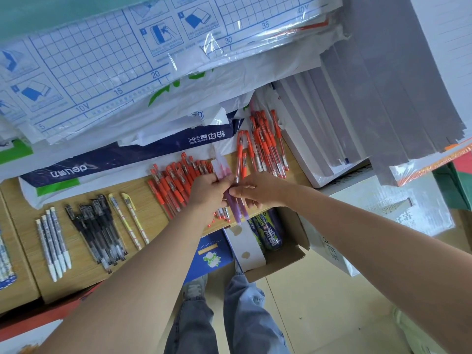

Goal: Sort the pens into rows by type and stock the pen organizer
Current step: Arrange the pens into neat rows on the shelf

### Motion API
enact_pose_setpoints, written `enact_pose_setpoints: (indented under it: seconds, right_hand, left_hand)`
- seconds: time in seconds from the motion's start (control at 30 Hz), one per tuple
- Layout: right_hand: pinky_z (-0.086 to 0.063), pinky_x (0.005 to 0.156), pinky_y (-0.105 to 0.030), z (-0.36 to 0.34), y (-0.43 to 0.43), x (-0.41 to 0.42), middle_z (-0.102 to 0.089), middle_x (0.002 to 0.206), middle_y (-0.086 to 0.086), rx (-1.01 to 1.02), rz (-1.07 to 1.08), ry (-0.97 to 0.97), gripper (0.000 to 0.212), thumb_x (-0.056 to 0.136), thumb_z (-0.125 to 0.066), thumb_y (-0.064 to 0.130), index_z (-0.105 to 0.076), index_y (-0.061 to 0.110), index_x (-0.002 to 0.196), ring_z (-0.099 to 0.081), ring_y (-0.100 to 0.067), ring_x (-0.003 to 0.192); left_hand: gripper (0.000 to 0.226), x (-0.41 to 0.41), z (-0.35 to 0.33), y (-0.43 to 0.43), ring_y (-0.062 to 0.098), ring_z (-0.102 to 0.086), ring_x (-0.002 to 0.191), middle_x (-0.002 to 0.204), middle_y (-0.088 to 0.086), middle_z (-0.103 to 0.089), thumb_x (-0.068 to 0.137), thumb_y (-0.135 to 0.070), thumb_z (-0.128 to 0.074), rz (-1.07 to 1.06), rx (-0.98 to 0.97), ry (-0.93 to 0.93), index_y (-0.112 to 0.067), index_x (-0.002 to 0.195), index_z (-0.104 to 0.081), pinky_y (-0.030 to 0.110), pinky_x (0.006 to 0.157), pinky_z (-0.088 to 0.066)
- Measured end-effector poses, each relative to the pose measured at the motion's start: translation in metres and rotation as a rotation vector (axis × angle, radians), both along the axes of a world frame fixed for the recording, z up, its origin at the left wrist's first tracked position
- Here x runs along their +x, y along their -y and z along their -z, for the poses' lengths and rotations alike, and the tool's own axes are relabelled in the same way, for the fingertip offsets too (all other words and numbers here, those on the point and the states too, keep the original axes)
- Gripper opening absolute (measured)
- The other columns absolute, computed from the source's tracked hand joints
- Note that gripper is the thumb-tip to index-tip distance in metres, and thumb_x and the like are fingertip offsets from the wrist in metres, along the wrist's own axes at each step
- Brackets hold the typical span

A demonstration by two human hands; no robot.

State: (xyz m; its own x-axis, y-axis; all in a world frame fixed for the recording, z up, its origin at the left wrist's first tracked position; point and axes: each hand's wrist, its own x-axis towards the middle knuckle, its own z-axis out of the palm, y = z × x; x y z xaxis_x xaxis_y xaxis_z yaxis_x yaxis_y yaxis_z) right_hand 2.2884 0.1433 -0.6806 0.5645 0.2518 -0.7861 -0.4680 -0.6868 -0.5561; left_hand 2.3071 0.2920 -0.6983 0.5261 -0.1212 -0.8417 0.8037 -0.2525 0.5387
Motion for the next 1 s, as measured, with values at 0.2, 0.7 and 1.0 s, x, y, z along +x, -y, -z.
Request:
enact_pose_setpoints:
  seconds: [0.2,0.7,1.0]
  right_hand:
    - [-0.044,0.053,-0.023,0.033,0.026,-0.001,-0.068,0.085,-0.002,-0.493,0.343,0.507,0.015,0.097,-0.052,0.025,-0.063,0.017,0.103,-0.059,-0.015,0.062]
    - [-0.041,0.06,-0.026,0.057,0.018,0.001,-0.067,0.085,-0.006,-0.635,0.307,0.473,0.021,0.091,-0.062,0.03,-0.065,0.011,0.098,-0.058,-0.022,0.072]
    - [-0.048,0.061,-0.027,0.056,0.011,-0.007,-0.067,0.081,-0.004,-0.408,0.176,0.389,0.017,0.089,-0.062,0.028,-0.066,0.011,0.088,-0.064,-0.021,0.076]
  left_hand:
    - [0.01,0.004,0.004,-0.011,0.015,-0.066,0.08,0.079,0.002,-0.069,0.096,-0.014,-0.056,-0.005,-0.006,0.028,-0.015,0.088,-0.062,0.032,0.073,-0.046]
    - [0.012,0.004,0.017,-0.023,0.026,-0.06,0.09,0.101,0.022,-0.07,0.096,-0.023,-0.056,0.057,0.048,0.055,-0.013,0.095,-0.063,0.028,0.063,-0.044]
    - [0.012,0.007,0.018,-0.021,0.024,-0.057,0.085,0.095,0.013,-0.073,0.097,-0.024,-0.055,0.066,0.041,0.069,-0.021,0.088,-0.063,0.027,0.06,-0.042]
